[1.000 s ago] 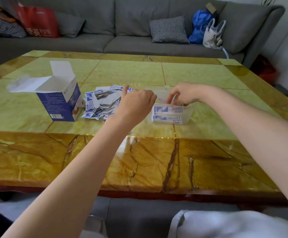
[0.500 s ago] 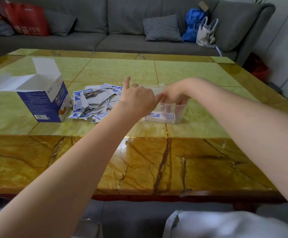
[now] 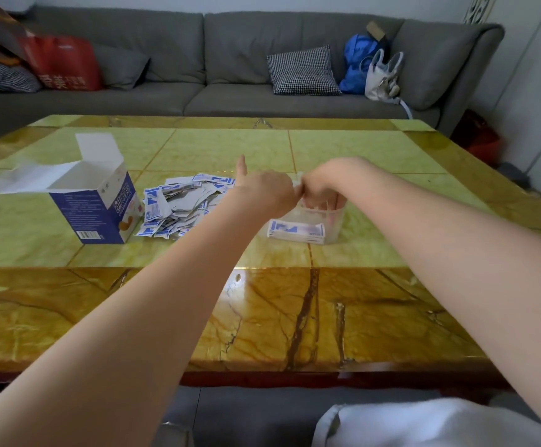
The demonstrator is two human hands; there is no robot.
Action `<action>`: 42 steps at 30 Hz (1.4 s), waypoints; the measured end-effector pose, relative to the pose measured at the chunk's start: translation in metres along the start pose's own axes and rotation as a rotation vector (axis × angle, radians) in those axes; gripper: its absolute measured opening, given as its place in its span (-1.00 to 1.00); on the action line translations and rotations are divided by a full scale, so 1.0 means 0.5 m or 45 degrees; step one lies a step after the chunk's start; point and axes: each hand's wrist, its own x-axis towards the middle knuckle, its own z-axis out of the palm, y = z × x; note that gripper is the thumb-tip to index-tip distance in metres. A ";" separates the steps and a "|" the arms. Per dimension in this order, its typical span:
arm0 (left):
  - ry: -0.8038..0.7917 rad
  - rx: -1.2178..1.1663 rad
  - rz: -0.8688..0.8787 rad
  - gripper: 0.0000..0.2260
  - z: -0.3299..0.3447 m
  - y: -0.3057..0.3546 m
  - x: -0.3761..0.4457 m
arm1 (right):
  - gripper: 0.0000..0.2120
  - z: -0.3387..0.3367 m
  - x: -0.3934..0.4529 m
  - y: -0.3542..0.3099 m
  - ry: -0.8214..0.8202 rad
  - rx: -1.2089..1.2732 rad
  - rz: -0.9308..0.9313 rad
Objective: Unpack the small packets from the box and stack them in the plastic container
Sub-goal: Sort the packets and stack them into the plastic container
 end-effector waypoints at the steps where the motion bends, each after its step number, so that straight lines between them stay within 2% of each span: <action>1: 0.105 -0.001 0.020 -0.53 -0.007 -0.005 -0.005 | -0.69 -0.007 -0.008 -0.004 0.040 0.022 -0.007; 5: 0.454 -0.117 -0.019 -0.56 -0.028 -0.047 -0.041 | -0.71 -0.041 -0.050 -0.044 0.318 0.183 -0.193; 8: 0.548 -0.252 -0.145 -0.62 -0.021 -0.100 -0.077 | -0.69 -0.040 -0.086 -0.110 0.452 0.270 -0.399; 12: 0.358 -0.376 -0.271 -0.74 0.054 -0.198 -0.120 | -0.63 0.011 -0.085 -0.192 0.419 0.241 -0.568; 15: 0.259 -0.349 -0.327 -0.68 0.118 -0.264 -0.133 | -0.61 0.052 -0.044 -0.241 0.473 0.127 -0.574; 21: 0.167 -0.376 -0.326 -0.64 0.133 -0.303 -0.132 | -0.62 0.102 0.051 -0.302 0.554 0.024 -0.517; 24: 0.169 -0.374 -0.298 -0.71 0.144 -0.305 -0.133 | -0.64 0.132 0.063 -0.308 0.473 0.018 -0.540; 27: 0.219 -0.388 -0.283 -0.76 0.140 -0.308 -0.146 | -0.67 0.146 0.051 -0.300 0.493 0.079 -0.582; 30: 0.322 -0.535 -0.296 -0.81 0.137 -0.308 -0.167 | -0.68 0.155 0.032 -0.284 0.495 0.120 -0.578; 36: 0.441 -0.805 -0.465 -0.86 0.132 -0.295 -0.186 | -0.71 0.170 -0.024 -0.248 0.491 0.292 -0.568; 39: 0.493 -0.814 -0.577 -0.76 0.129 -0.277 -0.174 | -0.72 0.184 -0.039 -0.242 0.512 0.321 -0.560; 42: 0.412 -0.730 -0.654 -0.53 0.137 -0.259 -0.155 | -0.75 0.184 -0.050 -0.233 0.623 0.379 -0.549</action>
